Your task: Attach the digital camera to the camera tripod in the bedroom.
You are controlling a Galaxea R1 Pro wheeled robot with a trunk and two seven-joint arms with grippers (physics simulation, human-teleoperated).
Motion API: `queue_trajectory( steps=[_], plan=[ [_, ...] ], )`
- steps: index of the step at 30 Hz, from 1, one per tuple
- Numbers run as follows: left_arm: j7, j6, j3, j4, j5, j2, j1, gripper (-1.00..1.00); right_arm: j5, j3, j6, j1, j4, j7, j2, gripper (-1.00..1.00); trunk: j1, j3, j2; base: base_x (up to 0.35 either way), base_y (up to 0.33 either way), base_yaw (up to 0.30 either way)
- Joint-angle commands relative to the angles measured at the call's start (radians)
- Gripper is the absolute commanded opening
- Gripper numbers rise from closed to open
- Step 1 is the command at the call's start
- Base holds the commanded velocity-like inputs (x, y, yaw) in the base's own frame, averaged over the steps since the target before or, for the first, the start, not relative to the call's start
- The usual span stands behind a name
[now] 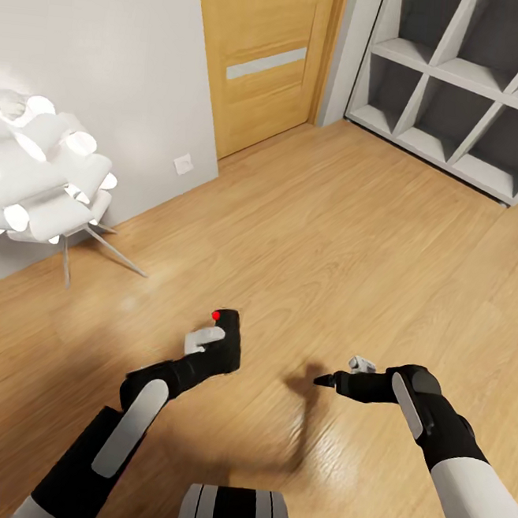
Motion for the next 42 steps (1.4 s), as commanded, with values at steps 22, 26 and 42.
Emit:
queue_trajectory(
  steps=[22, 26, 42],
  plan=[
    [-0.368, -0.007, 0.016, 0.128, 0.388, 0.255, 0.000, -1.00, -0.002, 0.002, 0.004, 0.000, 0.001, 0.002, -0.001, 1.00, -0.010, 0.085, 0.005, 0.000, 0.000, 0.000],
    [-0.371, -0.006, 0.017, 0.135, 0.390, 0.256, 0.000, -1.00, -0.003, 0.002, 0.005, 0.000, 0.001, 0.002, -0.004, 1.00, -0.012, 0.100, 0.006, 0.000, 0.000, 0.000],
    [-0.401, 0.011, 0.014, 0.143, 0.557, 0.261, 0.000, -1.00, -0.011, 0.001, 0.012, 0.000, -0.001, 0.002, -0.010, 1.00, -0.019, 0.162, 0.010, 0.000, 0.000, 0.000]
  ],
)
